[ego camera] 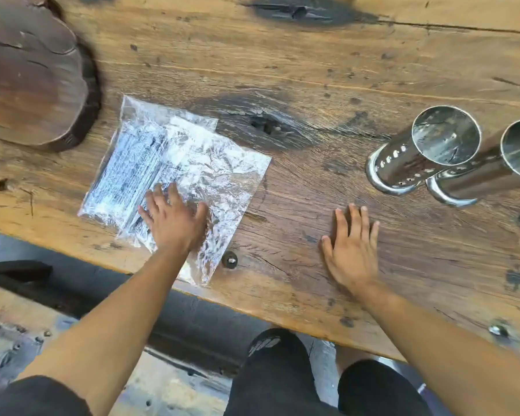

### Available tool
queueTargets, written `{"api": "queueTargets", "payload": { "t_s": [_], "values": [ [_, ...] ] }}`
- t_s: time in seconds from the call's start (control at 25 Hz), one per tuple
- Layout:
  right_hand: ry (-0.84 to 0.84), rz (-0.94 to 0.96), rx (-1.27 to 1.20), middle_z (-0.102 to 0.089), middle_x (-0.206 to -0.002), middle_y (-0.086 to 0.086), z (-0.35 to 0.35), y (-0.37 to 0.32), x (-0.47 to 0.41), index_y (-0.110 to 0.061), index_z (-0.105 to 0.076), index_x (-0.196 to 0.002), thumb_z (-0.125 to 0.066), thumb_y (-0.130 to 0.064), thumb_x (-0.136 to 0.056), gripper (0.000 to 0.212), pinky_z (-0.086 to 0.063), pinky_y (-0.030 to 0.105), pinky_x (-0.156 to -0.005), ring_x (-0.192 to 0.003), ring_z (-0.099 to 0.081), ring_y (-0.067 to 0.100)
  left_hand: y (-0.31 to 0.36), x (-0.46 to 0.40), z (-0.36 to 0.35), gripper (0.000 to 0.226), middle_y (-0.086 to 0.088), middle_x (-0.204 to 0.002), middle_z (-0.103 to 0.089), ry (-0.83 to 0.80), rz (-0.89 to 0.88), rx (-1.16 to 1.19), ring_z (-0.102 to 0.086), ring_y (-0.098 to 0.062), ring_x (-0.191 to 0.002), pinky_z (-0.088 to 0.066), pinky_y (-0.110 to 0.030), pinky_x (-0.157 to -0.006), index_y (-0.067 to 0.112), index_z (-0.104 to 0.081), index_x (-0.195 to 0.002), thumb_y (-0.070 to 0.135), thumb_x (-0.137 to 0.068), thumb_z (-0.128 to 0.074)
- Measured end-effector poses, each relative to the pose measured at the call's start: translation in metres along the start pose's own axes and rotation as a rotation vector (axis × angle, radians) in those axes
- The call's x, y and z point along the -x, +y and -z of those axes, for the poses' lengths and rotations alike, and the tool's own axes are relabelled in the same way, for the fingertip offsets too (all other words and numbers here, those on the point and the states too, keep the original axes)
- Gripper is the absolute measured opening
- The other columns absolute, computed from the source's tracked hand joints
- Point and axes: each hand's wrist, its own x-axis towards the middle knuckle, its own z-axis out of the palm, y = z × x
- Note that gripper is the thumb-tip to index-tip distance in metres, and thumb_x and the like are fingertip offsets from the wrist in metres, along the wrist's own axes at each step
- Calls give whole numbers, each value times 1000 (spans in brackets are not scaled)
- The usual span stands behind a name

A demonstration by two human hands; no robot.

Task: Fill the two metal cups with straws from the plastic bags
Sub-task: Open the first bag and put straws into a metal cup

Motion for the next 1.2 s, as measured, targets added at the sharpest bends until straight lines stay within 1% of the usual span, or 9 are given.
{"api": "queueTargets", "payload": {
  "t_s": [0.08,0.16,0.24,0.44,0.6,0.72,0.92,1.08,1.2],
  "values": [
    [60,-43,10,-18,-166,19,-7,-1,-4,-11,-30,-156,-41,-46,-99,68,-4,60,-124,-156,-6,37,-5,-25,-3,96,-18,-171,0,4,41,-49,6,-36,-158,7,-59,-123,19,-6,-162,75,-88,-29],
    [95,-46,33,-18,-166,19,-14,0,-4,-11,-30,-155,-40,-46,-97,69,-3,59,-124,-156,-6,37,-8,-44,-5,102,-19,-171,6,-36,73,-54,10,-37,-158,7,-60,-123,18,2,-163,80,-86,-24],
    [106,-44,15,-19,-166,19,-18,0,-5,-11,-32,-154,-41,-46,-95,69,-4,60,-124,-156,-7,36,-5,-42,-11,103,-19,-171,7,-48,48,-64,10,-36,-158,7,-59,-124,17,4,-163,80,-86,-23],
    [114,-36,-6,-17,-167,14,-17,4,-4,-16,-29,-156,-37,-49,-97,69,-5,58,-125,-156,-5,33,5,-18,-18,99,-20,-170,-3,-61,-74,-66,0,-37,-158,1,-60,-125,16,-1,-163,76,-89,-27],
    [104,36,-21,-17,-167,8,-10,28,4,-25,-29,-158,-33,-49,-102,61,-6,56,-125,-157,-6,30,23,27,-27,97,-21,-170,-3,-73,-270,-129,0,-37,-158,1,-60,-126,16,-7,-163,73,-89,-32],
    [135,11,-22,-20,-166,8,-10,57,19,-28,-32,-157,-31,-46,-103,57,-9,57,-124,-156,-11,31,44,66,-39,95,-23,-170,-4,-100,-441,-160,1,-37,-159,1,-60,-126,13,-13,-163,67,-89,-38],
    [184,-196,-63,-22,-164,12,-11,123,55,-26,-35,-155,-33,-45,-102,56,-14,61,-122,-153,-15,36,86,105,-53,93,-26,-168,-9,-96,-668,-190,-4,-41,-158,-3,-64,-125,8,-23,-160,60,-87,-47],
    [182,-350,-105,-21,-165,14,-8,170,87,-22,-35,-154,-34,-46,-101,58,-13,59,-123,-153,-15,37,129,128,-70,95,-27,-168,-6,-112,-922,-250,-2,-40,-158,-7,-66,-124,10,-18,-162,66,-89,-42],
    [206,-411,-152,-27,-162,18,-4,188,99,-13,-41,-151,-43,-35,-99,56,-14,57,-124,-153,-17,38,164,136,-82,96,-26,-169,-3,-93,-1049,-288,1,-39,-158,-7,-66,-124,11,-12,-163,67,-89,-38]
  ]
}}
